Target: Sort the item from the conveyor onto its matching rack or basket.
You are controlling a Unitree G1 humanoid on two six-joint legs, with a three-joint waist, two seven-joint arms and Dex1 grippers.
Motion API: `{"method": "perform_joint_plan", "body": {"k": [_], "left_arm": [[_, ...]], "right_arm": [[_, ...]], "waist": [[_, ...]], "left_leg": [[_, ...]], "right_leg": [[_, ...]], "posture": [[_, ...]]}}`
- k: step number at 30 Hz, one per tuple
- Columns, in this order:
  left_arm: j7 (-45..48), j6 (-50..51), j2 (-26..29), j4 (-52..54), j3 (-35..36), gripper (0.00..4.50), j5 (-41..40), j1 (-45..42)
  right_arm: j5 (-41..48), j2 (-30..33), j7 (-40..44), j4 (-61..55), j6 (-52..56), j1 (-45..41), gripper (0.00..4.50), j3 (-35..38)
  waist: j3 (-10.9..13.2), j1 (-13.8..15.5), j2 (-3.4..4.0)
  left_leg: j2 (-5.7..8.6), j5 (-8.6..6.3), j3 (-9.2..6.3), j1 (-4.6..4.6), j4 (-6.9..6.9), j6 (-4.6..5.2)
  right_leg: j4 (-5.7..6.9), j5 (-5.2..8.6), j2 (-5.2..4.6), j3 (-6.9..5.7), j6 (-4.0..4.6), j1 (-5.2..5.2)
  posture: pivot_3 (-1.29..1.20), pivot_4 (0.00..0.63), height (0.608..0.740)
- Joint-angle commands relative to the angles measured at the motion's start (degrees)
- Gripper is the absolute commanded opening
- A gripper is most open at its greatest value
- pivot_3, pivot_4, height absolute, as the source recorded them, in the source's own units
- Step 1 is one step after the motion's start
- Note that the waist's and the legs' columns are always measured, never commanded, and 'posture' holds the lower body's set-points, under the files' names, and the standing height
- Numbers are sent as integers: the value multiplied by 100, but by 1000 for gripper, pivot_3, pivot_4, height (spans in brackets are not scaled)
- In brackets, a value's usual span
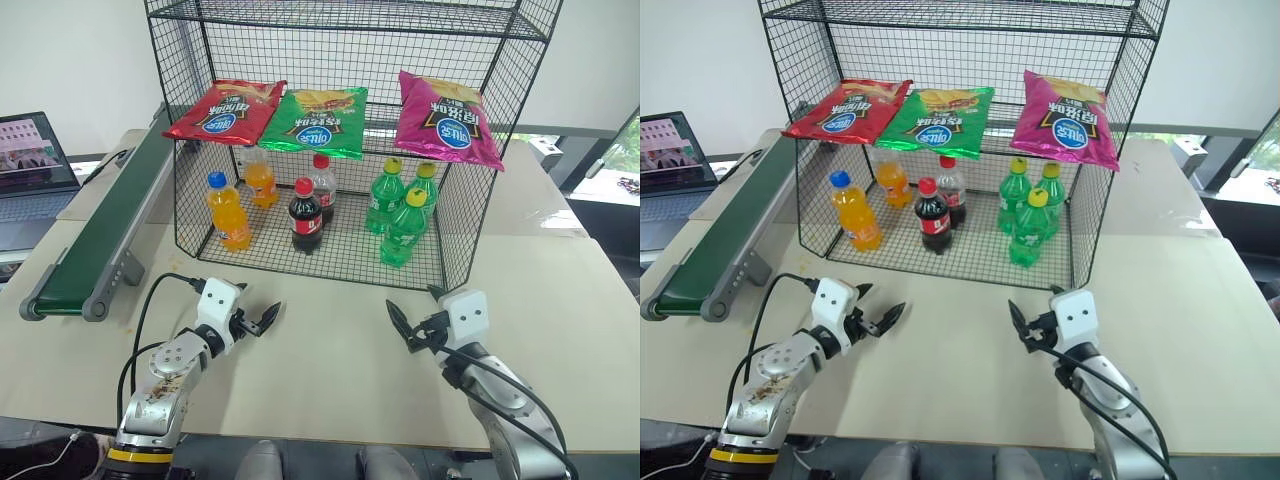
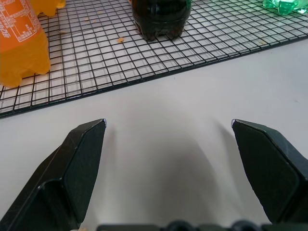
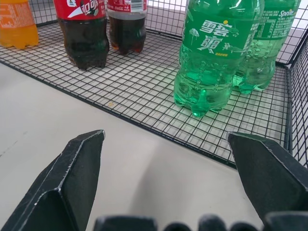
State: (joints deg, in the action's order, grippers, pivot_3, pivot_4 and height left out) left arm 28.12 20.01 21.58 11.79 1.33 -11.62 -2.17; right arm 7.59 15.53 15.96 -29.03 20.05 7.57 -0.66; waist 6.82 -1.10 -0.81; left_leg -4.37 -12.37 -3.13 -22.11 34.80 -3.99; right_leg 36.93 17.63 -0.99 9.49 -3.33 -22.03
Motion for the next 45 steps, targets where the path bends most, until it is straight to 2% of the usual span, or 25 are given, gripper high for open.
{"method": "perform_joint_plan", "body": {"k": [1, 37, 42, 45], "left_arm": [[18, -102, 31, 203, 90, 4451, -73, -83], [29, -176, 37, 212, 198, 4451, -116, -37], [92, -82, 99, 249, 577, 4451, -397, 124], [306, 431, 268, 882, 1064, 4451, -1154, 362]], "right_arm": [[19, -10, -25, -149, -72, -130, 4500, 60], [-52, -49, 46, 127, -288, -220, 4500, -31], [29, -31, 157, 82, -217, -370, 4500, -85], [409, 131, 609, -143, 72, -788, 4500, -159]], "waist": [[0, 1, 0], [0, 1, 0], [0, -13, 0], [1, -33, 0]], "left_leg": [[0, 0, 0, 0, 0, 0], [0, 0, 0, 0, 0, 0], [0, 0, 0, 1, -1, 0], [0, 0, 0, 0, -1, 0]], "right_leg": [[0, 0, 0, 0, 0, 0], [0, 0, 0, 0, 0, 0], [1, 0, 0, 0, 0, 0], [1, 0, 0, 0, 0, -1]], "posture": [[0, 150, 740], [0, 150, 740], [0, 150, 740], [0, 150, 740]]}}
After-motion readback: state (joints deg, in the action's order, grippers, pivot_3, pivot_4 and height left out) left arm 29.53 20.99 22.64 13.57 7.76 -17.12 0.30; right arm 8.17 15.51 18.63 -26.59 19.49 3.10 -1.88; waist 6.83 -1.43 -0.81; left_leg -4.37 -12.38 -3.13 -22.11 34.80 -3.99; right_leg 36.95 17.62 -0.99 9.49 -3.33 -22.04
